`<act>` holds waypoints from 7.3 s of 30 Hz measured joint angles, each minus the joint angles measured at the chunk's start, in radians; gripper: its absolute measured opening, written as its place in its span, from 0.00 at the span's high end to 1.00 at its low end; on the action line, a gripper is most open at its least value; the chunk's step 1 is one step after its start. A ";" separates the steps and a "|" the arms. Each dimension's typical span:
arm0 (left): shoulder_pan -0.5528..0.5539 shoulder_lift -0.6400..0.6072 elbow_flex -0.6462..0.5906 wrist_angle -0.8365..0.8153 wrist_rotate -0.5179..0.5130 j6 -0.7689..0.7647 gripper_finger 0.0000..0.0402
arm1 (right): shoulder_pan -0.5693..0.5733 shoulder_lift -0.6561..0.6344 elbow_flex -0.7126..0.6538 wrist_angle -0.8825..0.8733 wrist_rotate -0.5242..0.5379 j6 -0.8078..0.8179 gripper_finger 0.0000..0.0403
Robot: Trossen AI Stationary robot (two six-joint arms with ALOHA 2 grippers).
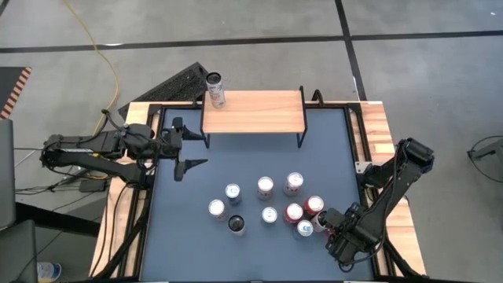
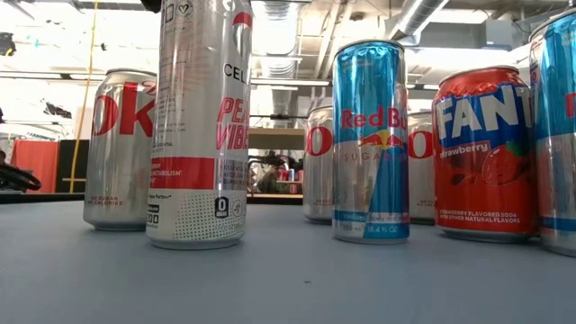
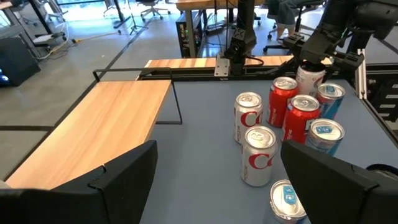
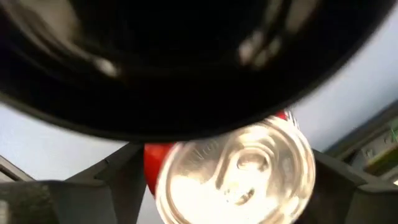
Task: Place canned beverage on shelf
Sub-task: Put the bottom right orange soda on the shelf, then adjust the orange soda can
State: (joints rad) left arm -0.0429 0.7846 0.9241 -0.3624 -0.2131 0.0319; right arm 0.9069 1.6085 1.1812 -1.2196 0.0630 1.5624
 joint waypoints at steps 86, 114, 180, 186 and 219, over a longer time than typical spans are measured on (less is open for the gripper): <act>0.000 0.000 0.000 0.017 -0.003 -0.002 0.17 | -1.221 0.133 0.787 -0.010 0.186 -2.046 0.33; 0.000 0.000 0.000 0.018 -0.010 0.006 0.17 | -1.342 0.457 1.172 -0.280 0.007 -2.193 0.33; 0.000 -0.039 0.000 0.019 -0.037 -0.028 0.17 | -1.259 -0.300 0.067 0.670 0.130 -1.700 0.99; 0.000 -0.039 0.000 0.017 -0.037 -0.041 0.17 | -1.276 -0.249 -0.054 0.857 0.152 -1.677 1.00; 0.000 -0.039 0.000 0.016 -0.061 -0.017 0.17 | -1.369 -0.081 -0.040 1.113 0.084 -1.713 1.00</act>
State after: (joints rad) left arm -0.0425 0.7452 0.9245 -0.3466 -0.2737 0.0145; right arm -0.4625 1.5276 1.1412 -0.1067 0.1469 -0.1509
